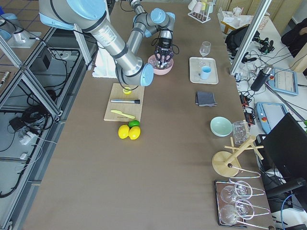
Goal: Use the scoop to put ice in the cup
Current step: 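Drag the scoop through the ice cubes with the right gripper to fill it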
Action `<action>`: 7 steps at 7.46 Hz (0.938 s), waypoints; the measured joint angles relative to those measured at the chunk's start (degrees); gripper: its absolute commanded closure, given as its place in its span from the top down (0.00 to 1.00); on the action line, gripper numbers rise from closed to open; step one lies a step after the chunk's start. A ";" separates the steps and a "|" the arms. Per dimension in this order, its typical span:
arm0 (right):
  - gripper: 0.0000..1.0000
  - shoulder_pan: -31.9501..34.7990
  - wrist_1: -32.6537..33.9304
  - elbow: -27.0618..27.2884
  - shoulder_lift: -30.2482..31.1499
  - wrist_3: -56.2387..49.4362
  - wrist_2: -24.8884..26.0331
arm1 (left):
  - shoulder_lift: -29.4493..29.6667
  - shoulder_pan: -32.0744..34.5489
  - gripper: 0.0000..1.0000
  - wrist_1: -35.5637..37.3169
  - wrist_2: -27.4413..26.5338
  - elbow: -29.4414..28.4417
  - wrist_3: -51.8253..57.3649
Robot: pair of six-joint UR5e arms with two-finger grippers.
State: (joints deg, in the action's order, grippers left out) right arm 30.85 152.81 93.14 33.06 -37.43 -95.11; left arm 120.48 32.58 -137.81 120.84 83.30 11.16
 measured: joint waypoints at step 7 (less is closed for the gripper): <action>0.00 0.00 -0.49 -5.69 -2.76 7.22 1.07 | -0.76 -0.04 0.98 0.06 -0.11 0.77 0.00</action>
State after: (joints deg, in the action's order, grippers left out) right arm 30.85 152.32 87.46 30.31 -30.22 -94.04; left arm 119.71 32.54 -137.76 120.73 84.07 11.16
